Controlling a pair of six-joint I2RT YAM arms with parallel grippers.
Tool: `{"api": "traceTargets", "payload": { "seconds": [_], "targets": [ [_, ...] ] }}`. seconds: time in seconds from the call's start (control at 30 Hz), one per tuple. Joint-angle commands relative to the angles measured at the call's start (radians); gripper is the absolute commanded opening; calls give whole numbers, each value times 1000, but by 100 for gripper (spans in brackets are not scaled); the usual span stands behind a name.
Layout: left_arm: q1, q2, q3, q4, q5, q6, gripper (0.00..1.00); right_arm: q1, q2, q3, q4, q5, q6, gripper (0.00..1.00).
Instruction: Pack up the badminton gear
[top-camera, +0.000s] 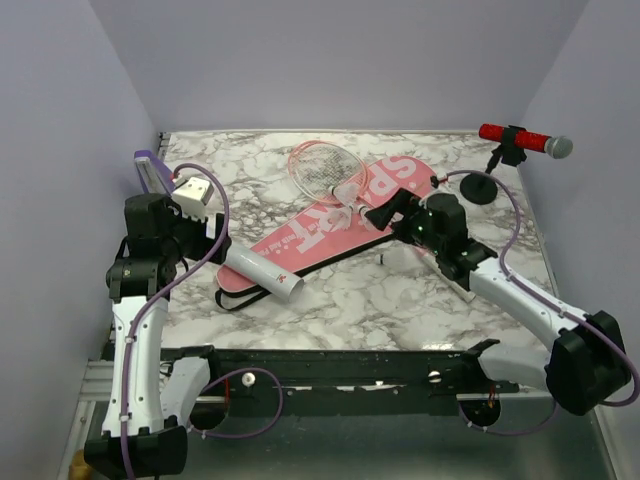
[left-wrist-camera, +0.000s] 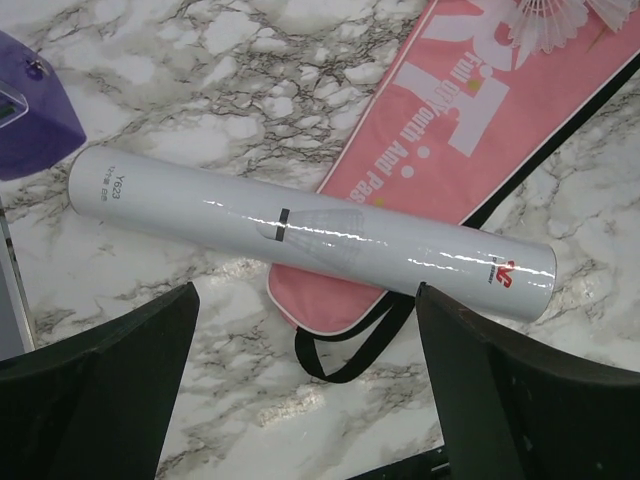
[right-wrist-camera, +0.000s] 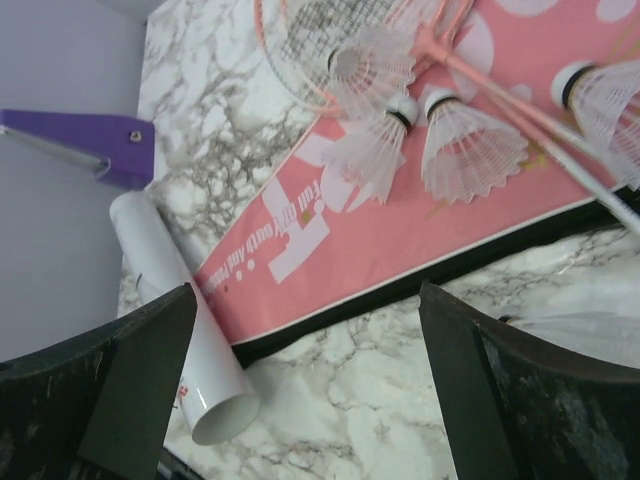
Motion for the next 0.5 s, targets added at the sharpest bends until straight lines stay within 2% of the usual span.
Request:
{"api": "traceTargets", "payload": {
  "seconds": [0.0, 0.1, 0.23, 0.33, 0.47],
  "targets": [
    [-2, 21, -5, -46, -13, -11, 99, 36, 89, -7, 15, -121, 31, 98],
    [-2, 39, -12, -65, 27, 0, 99, 136, 185, 85, -113, -3, -6, 93],
    [-4, 88, -11, -102, 33, 29, 99, 240, 296, 179, -227, 114, 29, 95],
    [-4, 102, -32, -101, 57, 55, 99, 282, 360, 211, -262, 129, 80, 95],
    [-4, 94, -55, -88, 114, 71, 99, 320, 397, 189, -206, 100, 143, 95]
  ]
}}
